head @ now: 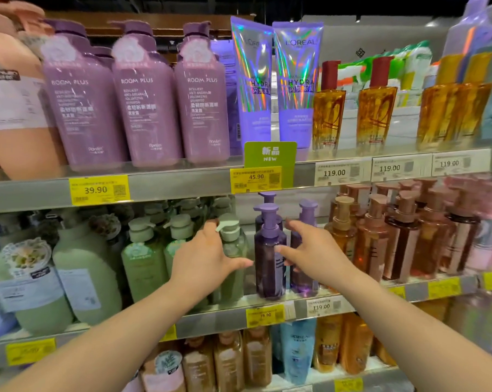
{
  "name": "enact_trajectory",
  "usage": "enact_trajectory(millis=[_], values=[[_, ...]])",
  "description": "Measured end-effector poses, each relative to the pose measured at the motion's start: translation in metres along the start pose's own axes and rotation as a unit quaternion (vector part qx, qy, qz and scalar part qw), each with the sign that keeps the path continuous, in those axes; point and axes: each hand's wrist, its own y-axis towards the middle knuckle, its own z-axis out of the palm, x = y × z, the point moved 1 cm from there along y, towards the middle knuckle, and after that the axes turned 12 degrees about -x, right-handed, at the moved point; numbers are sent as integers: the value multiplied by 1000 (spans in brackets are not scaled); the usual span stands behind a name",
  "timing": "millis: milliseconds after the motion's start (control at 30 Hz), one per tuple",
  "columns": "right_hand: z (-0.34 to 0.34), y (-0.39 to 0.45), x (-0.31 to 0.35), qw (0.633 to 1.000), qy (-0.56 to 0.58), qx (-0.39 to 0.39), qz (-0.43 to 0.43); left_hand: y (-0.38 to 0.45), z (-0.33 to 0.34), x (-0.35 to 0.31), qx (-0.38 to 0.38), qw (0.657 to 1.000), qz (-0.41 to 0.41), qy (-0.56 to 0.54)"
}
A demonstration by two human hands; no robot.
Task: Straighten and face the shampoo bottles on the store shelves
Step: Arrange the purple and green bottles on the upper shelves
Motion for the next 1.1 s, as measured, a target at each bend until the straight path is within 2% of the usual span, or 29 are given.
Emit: enact_trajectory(millis=[133,233,367,600,900,1100], values=[[13,9,-3,997,53,55,17,6,8,1,0,999,-34,14],[22,14,-7,997,52,62,9,8,9,1,15,999,-30,31],[29,16,-13,998,23,48,-25,11,9,0,44,997,-41,41],[31,13,-15,998,-3,12,-56,7,0,-7,37,996,-23,72],[31,1,-10,995,-68,-43,-53,2,-5,-11,13,994,-8,112],[24,-7,-5,997,-59,-35,-32,0,-5,-5,6,992,25,127]])
